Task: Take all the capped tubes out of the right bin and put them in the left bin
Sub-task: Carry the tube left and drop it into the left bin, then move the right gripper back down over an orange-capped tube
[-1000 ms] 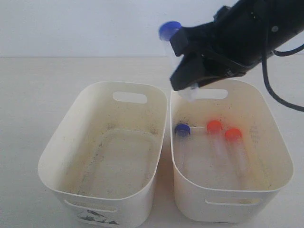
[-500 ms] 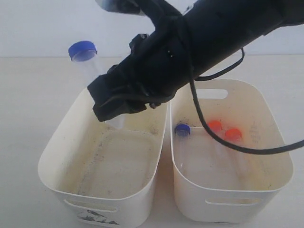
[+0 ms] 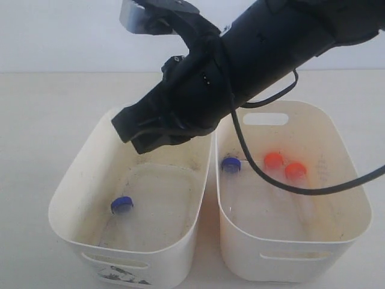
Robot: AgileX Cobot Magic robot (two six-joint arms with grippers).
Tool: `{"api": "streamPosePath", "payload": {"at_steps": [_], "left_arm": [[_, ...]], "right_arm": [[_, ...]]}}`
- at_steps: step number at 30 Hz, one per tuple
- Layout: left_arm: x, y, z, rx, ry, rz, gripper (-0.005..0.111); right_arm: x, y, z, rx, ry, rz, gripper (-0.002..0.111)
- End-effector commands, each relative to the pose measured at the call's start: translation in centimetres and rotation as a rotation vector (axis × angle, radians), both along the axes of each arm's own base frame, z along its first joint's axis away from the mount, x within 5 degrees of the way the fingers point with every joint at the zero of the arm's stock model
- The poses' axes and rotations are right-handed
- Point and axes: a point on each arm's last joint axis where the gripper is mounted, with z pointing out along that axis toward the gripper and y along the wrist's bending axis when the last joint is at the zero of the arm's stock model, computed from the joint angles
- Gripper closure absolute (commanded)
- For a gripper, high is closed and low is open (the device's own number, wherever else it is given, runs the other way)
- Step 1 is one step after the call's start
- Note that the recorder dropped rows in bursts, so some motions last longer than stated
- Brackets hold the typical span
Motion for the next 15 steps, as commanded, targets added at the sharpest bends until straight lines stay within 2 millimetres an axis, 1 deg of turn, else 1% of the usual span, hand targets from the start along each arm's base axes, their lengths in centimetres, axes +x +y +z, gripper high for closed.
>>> {"api": "streamPosePath", "payload": {"at_steps": [1, 2, 3, 4, 5, 6, 7, 8, 9, 10, 12, 15], "left_arm": [[0.0, 0.0, 0.2, -0.013, -0.015, 0.001, 0.102], [0.0, 0.0, 0.2, -0.013, -0.015, 0.001, 0.102], [0.0, 0.0, 0.2, -0.013, -0.015, 0.001, 0.102], [0.0, 0.0, 0.2, -0.013, -0.015, 0.001, 0.102], [0.0, 0.0, 0.2, -0.013, -0.015, 0.001, 0.102], [0.0, 0.0, 0.2, -0.013, -0.015, 0.001, 0.102], [0.0, 0.0, 0.2, -0.013, -0.015, 0.001, 0.102], [0.0, 0.0, 0.2, -0.013, -0.015, 0.001, 0.102], [0.0, 0.0, 0.2, -0.013, -0.015, 0.001, 0.102], [0.0, 0.0, 0.2, -0.013, -0.015, 0.001, 0.102], [0.0, 0.0, 0.2, -0.013, -0.015, 0.001, 0.102], [0.0, 0.0, 0.2, -0.013, -0.015, 0.001, 0.102]], "right_arm": [[0.0, -0.7, 0.2, -0.034, 0.0, -0.01, 0.108], [0.1, -1.2, 0.3, -0.051, 0.007, -0.041, 0.108], [0.4, -2.7, 0.9, -0.087, 0.012, -0.136, 0.108], [0.6, -3.7, 1.3, -0.108, 0.011, -0.197, 0.108], [0.7, -5.5, 2.1, -0.146, 0.016, -0.314, 0.108], [0.7, -6.4, 2.5, -0.162, 0.011, -0.366, 0.108], [0.5, -7.9, 3.0, -0.206, 0.024, -0.462, 0.108], [0.3, -8.8, 2.9, -0.259, 0.062, -0.541, 0.108], [0.2, -9.2, 2.8, -0.296, 0.085, -0.574, 0.108], [0.2, -9.5, 2.2, -0.358, 0.127, -0.611, 0.108], [0.5, -9.7, 1.2, -0.42, 0.17, -0.638, 0.108], [1.2, -9.3, -0.1, -0.44, 0.216, -0.671, 0.108]]}}
